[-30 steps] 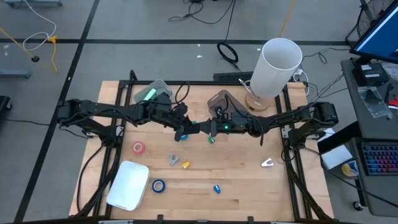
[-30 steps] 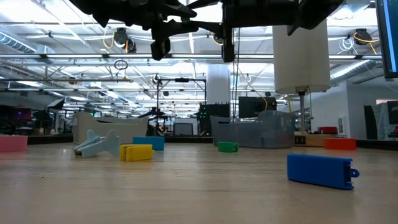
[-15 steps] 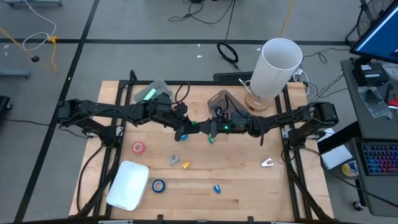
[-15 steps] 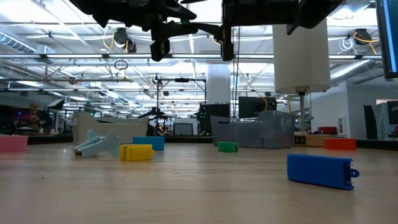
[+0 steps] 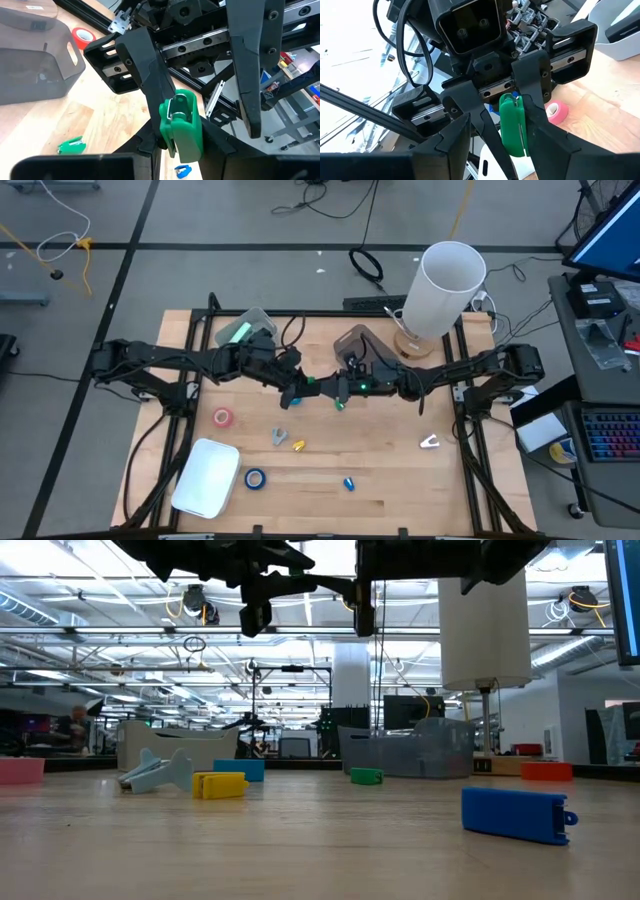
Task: Pick and place Stapler, Stapler remover, tape
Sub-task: Put the right green stapler into the gray bin
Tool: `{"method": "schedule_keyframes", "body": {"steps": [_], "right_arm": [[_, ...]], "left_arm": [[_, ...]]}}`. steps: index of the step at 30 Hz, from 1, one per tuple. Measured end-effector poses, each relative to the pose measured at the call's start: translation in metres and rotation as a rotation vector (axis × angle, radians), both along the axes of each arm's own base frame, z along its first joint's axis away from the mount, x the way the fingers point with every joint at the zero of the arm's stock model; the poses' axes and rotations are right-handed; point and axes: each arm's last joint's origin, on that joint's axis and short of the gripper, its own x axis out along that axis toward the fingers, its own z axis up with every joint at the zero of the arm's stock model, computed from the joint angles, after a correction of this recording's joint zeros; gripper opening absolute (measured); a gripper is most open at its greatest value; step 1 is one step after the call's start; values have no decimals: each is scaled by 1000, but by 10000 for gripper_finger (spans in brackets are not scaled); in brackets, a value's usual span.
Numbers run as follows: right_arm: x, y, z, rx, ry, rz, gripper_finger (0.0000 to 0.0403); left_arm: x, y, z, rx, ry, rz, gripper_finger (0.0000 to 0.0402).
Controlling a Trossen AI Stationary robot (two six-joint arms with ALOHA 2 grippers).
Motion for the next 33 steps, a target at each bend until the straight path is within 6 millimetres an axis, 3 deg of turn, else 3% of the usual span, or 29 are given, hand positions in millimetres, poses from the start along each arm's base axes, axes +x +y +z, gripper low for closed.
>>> {"method": "schedule_keyframes", "body": {"steps": [33], "right_arm": [[-3, -3, -7, -7, 93, -19, 161]], "left_arm": [[-1, -3, -1, -13, 20, -18, 87]]}}
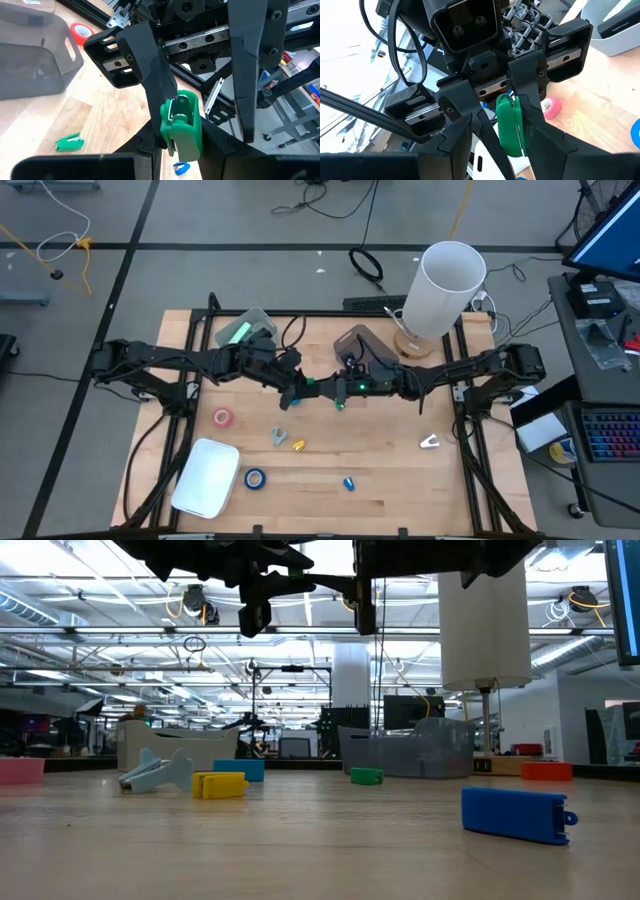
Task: Pick and place Stapler, Stapler remover, tape
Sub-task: Put the right green stapler into the gray bin
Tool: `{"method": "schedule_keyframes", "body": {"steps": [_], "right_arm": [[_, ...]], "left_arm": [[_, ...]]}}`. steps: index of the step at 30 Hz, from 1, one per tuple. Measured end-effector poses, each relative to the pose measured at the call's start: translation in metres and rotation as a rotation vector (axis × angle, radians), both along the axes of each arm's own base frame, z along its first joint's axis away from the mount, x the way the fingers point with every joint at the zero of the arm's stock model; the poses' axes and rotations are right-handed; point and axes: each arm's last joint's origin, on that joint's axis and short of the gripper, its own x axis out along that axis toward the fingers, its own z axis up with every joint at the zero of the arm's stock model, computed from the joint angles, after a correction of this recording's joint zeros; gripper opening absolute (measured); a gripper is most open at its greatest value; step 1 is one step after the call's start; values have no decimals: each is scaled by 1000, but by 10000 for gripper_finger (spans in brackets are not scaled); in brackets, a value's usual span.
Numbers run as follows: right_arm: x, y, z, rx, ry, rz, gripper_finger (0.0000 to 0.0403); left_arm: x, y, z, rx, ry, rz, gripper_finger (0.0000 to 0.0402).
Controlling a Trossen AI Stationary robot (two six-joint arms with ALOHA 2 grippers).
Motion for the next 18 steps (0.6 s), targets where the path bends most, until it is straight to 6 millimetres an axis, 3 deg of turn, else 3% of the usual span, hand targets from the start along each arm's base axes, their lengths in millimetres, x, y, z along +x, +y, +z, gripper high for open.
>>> {"method": "schedule_keyframes", "body": {"steps": [8, 18], "right_arm": [[0, 0, 1, 0, -10, 10, 155], [-2, -6, 2, 51, 4, 149, 143]], "left_arm": [[-1, -2, -2, -7, 21, -10, 87], [-2, -8, -5, -10, 59, -61, 80]]}}
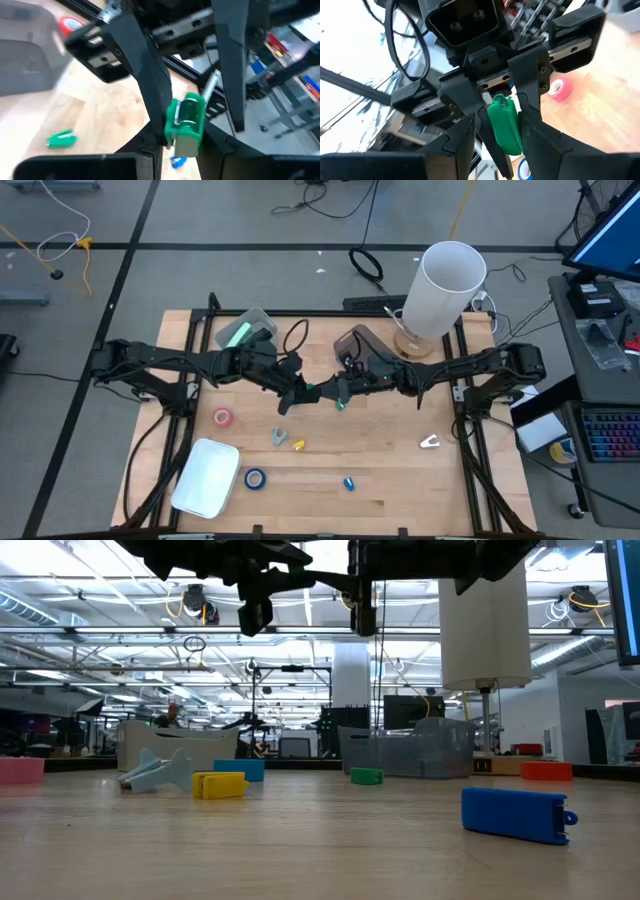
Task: Pick and place Stapler, Stapler remover, tape
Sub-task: Put the right green stapler into the gray bin
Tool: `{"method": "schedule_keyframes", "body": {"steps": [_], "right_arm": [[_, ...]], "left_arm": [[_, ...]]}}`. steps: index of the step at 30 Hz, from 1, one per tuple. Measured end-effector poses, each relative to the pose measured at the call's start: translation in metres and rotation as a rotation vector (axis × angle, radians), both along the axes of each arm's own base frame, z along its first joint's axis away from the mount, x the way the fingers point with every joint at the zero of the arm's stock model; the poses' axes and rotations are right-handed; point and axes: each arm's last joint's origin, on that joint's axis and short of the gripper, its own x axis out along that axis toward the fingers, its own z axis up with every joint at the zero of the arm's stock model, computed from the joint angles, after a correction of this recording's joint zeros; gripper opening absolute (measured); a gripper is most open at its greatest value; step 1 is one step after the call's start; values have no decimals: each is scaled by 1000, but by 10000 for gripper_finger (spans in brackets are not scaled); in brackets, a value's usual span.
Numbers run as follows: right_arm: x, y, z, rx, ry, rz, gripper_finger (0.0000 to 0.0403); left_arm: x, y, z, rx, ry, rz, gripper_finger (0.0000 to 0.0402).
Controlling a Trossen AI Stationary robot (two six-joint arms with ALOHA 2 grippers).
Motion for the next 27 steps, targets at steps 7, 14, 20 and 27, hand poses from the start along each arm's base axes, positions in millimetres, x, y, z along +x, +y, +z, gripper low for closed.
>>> {"method": "schedule_keyframes", "body": {"steps": [7, 14, 20, 27], "right_arm": [[-4, -5, -10, 12, 75, 22, 131], [-3, -2, -8, -1, 82, 37, 130], [-4, -4, -12, -31, 126, 15, 130], [-7, -2, -23, -20, 243, 44, 130]], "left_arm": [[-3, -15, 0, -23, 11, -91, 63], [0, -13, 1, -2, -7, -35, 63], [-3, -9, -3, 8, 43, -4, 65], [-34, 21, -7, 118, 283, 266, 65]]}}
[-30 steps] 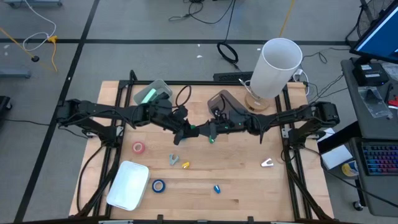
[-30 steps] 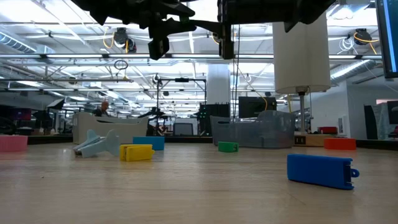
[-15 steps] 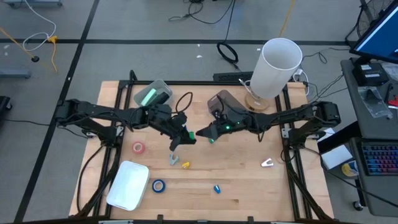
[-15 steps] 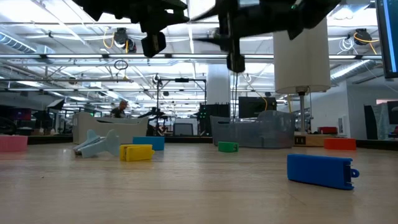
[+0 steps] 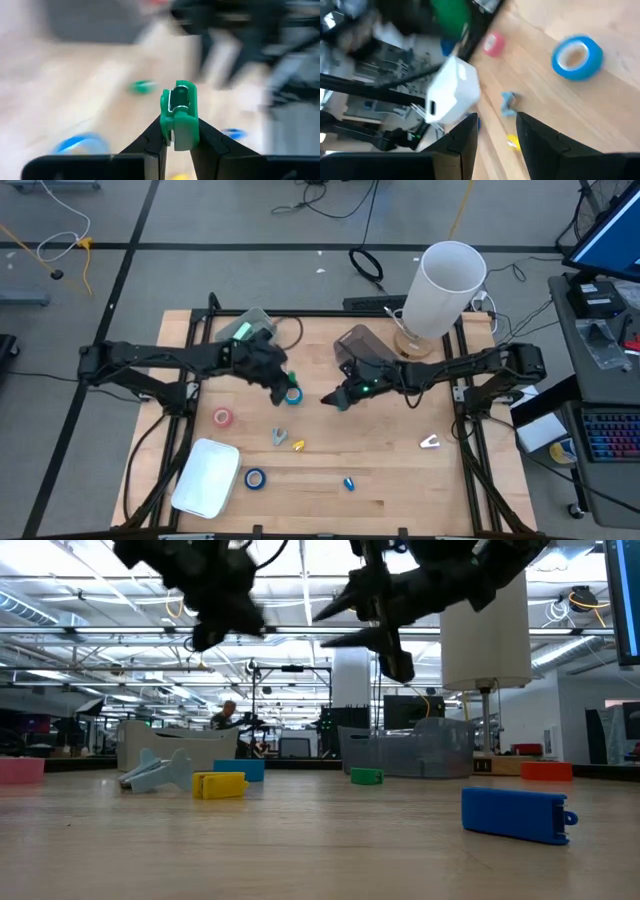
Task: Pick and place Stapler, Stapler remover, tape
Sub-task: Put the right green stapler into the gray bin
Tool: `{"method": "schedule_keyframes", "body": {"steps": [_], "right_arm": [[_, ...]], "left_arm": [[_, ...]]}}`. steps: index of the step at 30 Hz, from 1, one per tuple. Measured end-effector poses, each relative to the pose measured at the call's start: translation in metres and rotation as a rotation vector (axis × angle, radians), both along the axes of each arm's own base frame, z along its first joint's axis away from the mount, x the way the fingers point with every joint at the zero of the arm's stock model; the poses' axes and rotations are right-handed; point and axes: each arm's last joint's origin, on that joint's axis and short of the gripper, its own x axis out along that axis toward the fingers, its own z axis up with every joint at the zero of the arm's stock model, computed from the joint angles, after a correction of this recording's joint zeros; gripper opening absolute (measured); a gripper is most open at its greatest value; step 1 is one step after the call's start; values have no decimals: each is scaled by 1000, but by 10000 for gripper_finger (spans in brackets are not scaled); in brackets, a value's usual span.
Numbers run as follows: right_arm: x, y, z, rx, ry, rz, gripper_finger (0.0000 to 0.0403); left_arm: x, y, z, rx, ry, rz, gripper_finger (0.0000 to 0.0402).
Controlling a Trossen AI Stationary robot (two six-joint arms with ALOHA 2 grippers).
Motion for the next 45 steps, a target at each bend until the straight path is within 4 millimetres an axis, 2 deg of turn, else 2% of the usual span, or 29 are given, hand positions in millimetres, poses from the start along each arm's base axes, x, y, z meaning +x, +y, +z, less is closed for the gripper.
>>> {"method": "schedule_keyframes", "body": {"steps": [5, 8, 13, 17, 21, 26, 32, 38, 45], "right_arm": [[0, 4, -1, -5, 10, 16, 130], [0, 8, -1, -17, 13, 32, 130], [1, 15, 2, -25, -20, 53, 130], [2, 20, 5, -14, -59, 39, 130], [2, 22, 6, -24, -69, 17, 130], [3, 22, 8, -1, -85, 5, 130], [3, 22, 8, 0, -87, -19, 130], [3, 22, 9, 7, -87, -22, 130], [3, 22, 9, 6, -88, -25, 130]], "left_arm": [[-36, 31, -3, 98, 223, 251, 52], [-54, 51, -6, 143, 340, 333, 52], [-73, 86, -12, 181, 446, 416, 65], [-83, 114, -22, 200, 510, 456, 59], [-83, 139, -36, 200, 529, 449, 53], [-81, 167, -58, 188, 576, 488, 75], [-70, 193, -68, 192, 634, 456, 66], [-60, 206, -70, 186, 672, 448, 72], [-61, 207, -71, 179, 708, 451, 132]]}}
